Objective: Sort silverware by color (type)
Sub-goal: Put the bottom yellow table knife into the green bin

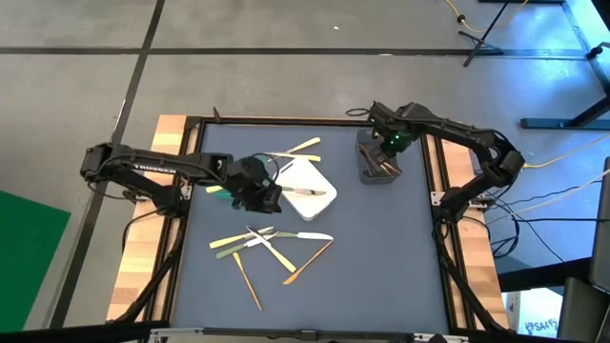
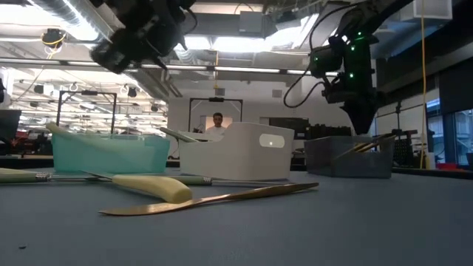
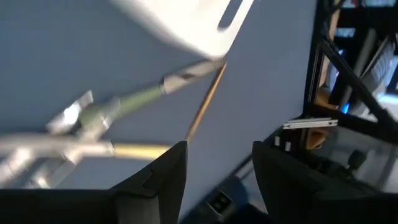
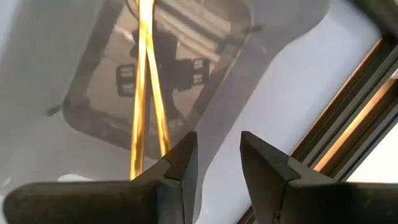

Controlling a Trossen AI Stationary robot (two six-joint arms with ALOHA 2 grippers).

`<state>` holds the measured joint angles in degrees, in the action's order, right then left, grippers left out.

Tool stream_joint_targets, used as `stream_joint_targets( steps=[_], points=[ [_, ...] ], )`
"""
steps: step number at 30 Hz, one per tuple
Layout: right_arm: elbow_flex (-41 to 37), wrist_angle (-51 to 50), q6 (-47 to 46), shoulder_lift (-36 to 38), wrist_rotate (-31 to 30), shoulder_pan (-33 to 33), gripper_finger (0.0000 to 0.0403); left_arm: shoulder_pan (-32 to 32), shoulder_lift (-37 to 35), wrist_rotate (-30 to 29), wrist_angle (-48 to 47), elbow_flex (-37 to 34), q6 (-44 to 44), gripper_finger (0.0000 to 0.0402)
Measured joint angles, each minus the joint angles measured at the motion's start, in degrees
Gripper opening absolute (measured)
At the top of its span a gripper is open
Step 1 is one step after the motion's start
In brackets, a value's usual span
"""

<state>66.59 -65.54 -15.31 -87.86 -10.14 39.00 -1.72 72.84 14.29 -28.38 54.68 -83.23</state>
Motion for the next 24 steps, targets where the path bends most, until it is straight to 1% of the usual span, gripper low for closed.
stream_joint_targets(
  steps=[2,8,10,12,18,24],
  points=[
    [0.0,1.38,1.37,0.94,-0.41,0.0,0.0111,2.34,0.1,-1.46,0.01,0.0,-6.59,0.0176],
    [0.0,10.27,4.14,3.7,-0.83,0.02,0.0111,10.15,1.5,-9.53,0.77,0.0,-26.59,0.0176],
    [0.0,13.54,5.83,4.27,-0.24,0.02,0.0111,12.56,3.04,-10.65,0.88,0.0,-31.84,0.0176],
    [0.0,16.39,7.2,4.49,1.62,0.0,0.0111,14.55,5.03,-10.48,1.36,0.0,-36.12,0.0176],
    [0.01,19.71,10.01,4.49,5.69,-0.02,0.0111,18.98,11.64,-10.31,2.99,0.0,-43.39,0.0176],
    [0.0,20.3,10.12,4.49,6.15,-0.02,0.0111,20.52,16.91,-10.26,7.65,0.0,-47.33,0.0176]
  ],
)
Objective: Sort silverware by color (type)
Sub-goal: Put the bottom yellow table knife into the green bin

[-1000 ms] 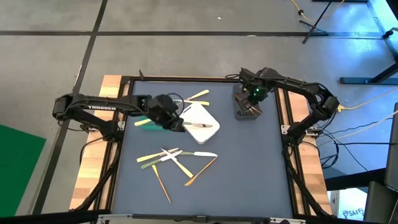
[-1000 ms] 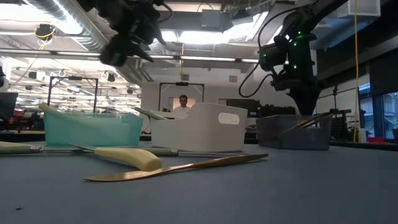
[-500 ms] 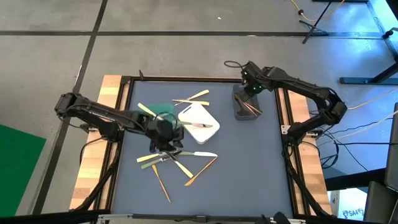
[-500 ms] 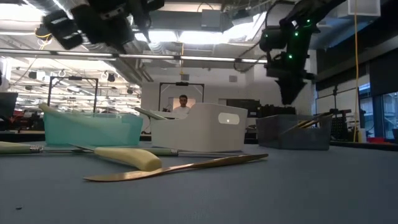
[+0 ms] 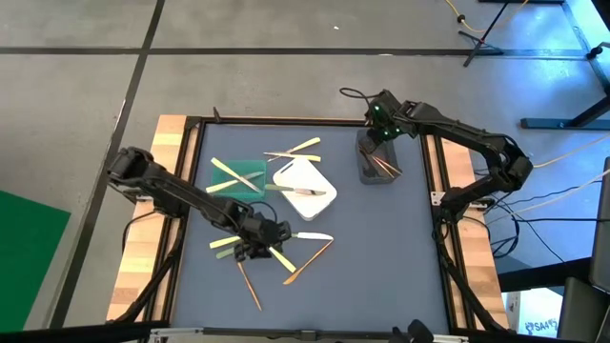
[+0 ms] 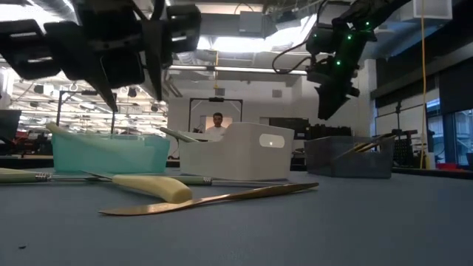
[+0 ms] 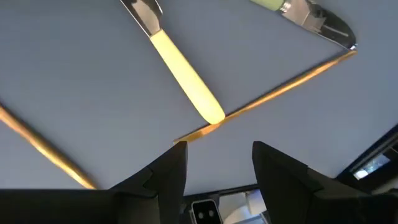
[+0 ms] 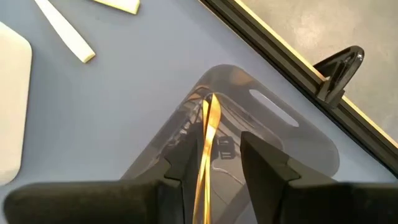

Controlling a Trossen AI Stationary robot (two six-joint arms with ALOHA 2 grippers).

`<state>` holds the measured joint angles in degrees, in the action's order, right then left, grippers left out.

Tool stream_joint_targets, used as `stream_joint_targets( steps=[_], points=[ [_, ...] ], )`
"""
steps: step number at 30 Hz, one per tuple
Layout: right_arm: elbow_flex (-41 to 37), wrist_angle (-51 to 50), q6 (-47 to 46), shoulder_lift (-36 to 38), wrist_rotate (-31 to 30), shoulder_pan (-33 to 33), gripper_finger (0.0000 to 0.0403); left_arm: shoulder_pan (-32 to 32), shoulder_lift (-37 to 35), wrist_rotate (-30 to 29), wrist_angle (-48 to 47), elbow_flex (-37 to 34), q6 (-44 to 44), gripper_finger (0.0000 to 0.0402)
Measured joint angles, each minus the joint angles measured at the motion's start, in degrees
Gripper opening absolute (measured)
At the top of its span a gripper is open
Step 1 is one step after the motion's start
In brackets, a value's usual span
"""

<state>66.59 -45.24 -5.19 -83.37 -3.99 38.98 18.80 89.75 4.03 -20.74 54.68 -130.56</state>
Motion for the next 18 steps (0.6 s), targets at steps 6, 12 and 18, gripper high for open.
stream_joint_targets(
  steps=[6,12,18],
  points=[
    [0.0,0.66,0.03,0.0,0.12,0.0,0.0111,0.08,3.87,-0.07,2.67,0.0,-1.36,0.0176],
    [0.0,0.66,0.98,0.0,0.13,-0.02,0.0111,-0.01,6.0,-0.09,2.76,-0.02,-1.45,0.0176],
    [0.0,1.38,1.01,-0.02,0.13,0.0,0.0111,0.14,7.49,-0.17,3.26,-0.07,-2.98,0.0176]
  ],
)
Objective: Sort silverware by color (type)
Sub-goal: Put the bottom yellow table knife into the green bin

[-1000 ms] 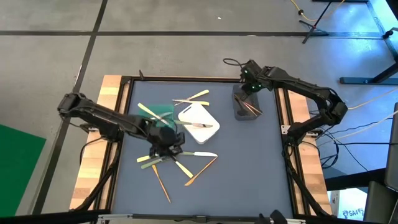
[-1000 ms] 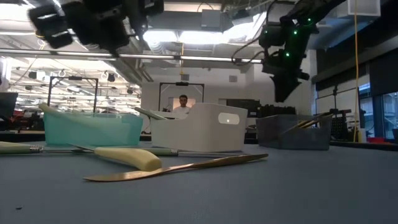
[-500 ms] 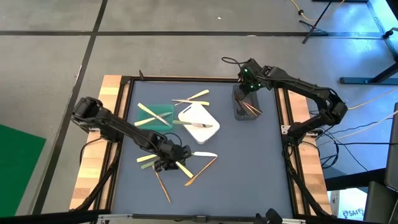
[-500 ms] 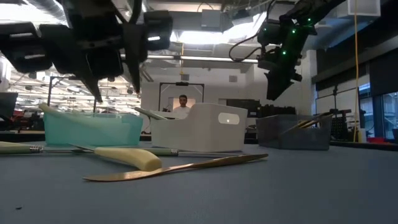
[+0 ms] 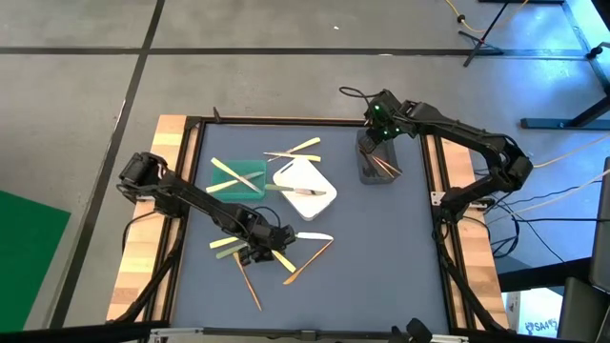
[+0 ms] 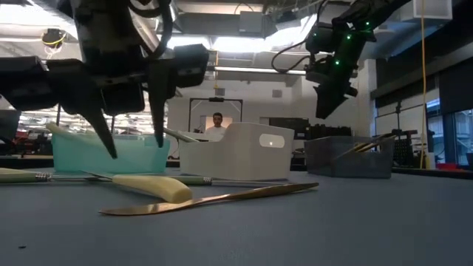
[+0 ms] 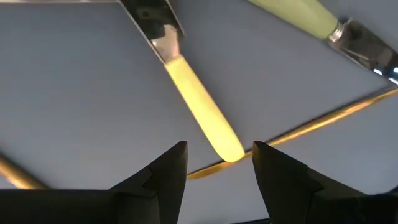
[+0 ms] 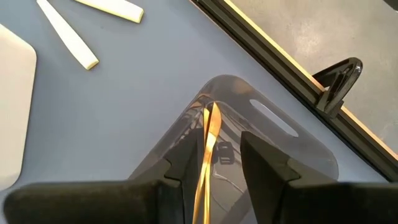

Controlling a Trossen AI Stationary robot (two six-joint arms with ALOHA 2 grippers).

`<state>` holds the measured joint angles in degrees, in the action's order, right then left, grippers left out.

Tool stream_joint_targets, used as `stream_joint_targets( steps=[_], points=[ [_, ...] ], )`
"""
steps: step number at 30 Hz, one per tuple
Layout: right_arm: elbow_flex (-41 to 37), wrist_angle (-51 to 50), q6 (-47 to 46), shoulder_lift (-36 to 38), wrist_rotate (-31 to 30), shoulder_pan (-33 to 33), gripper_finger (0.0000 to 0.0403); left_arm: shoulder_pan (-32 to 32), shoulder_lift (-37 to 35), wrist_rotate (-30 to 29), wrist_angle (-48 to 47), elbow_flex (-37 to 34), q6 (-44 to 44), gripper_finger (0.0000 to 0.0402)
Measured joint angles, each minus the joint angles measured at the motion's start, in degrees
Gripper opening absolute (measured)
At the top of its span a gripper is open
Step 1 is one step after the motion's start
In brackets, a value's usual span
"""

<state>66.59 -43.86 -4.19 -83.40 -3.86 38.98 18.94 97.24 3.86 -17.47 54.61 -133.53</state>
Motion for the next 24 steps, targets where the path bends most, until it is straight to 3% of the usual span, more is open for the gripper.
stream_joint_targets(
  steps=[24],
  points=[
    [0.0,0.52,0.23,-0.02,-0.02,0.0,0.0111,-0.28,5.52,0.06,0.56,0.11,-0.98,0.0175]
  ],
)
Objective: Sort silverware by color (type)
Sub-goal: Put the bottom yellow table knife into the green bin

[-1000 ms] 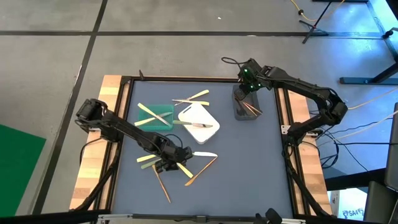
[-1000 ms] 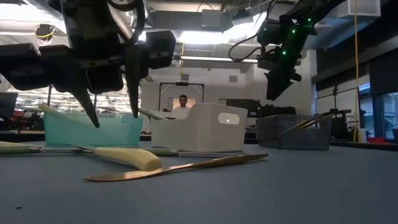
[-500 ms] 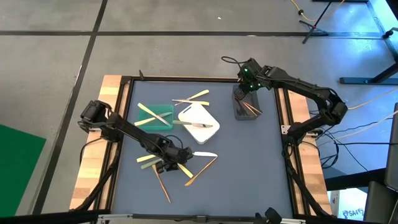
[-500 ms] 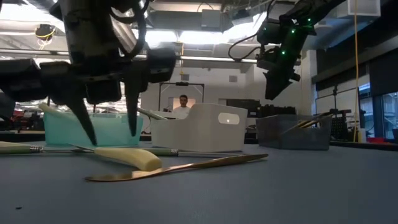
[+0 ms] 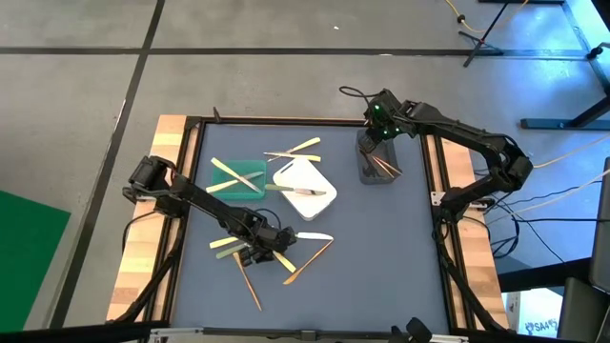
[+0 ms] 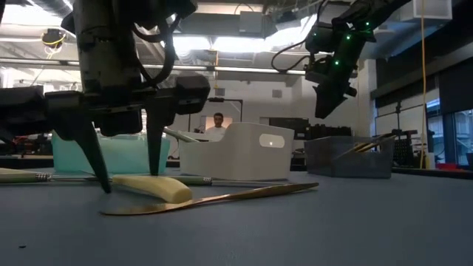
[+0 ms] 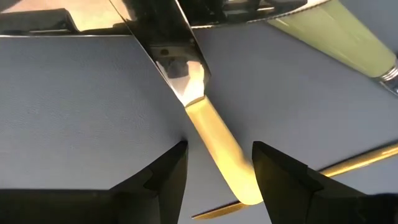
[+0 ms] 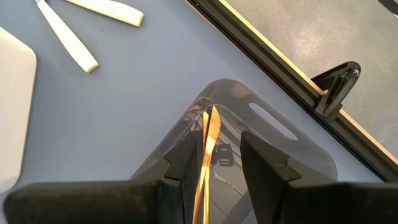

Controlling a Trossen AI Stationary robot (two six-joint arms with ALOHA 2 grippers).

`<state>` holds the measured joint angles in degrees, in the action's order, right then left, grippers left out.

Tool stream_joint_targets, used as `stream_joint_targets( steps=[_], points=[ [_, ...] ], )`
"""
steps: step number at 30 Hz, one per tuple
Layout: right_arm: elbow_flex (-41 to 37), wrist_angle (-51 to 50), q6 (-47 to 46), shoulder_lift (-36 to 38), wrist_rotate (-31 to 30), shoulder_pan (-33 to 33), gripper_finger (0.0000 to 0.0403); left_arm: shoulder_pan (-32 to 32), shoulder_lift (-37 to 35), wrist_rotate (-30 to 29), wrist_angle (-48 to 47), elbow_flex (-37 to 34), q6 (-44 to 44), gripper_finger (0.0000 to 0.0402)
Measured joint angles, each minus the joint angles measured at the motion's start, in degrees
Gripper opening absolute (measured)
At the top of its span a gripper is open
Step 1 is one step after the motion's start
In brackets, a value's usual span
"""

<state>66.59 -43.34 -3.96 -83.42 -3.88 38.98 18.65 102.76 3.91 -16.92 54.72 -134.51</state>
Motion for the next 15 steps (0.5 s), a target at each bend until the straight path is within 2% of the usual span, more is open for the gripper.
stream_joint_targets(
  steps=[6,15],
  points=[
    [0.0,-0.01,0.08,-0.02,-0.04,0.0,0.0111,0.02,0.08,-0.03,-0.17,0.0,0.06,0.0164],
    [0.0,-0.03,1.33,-0.02,-0.1,0.0,0.0111,0.33,0.16,-0.1,-0.49,-0.02,0.08,0.0113]
  ],
)
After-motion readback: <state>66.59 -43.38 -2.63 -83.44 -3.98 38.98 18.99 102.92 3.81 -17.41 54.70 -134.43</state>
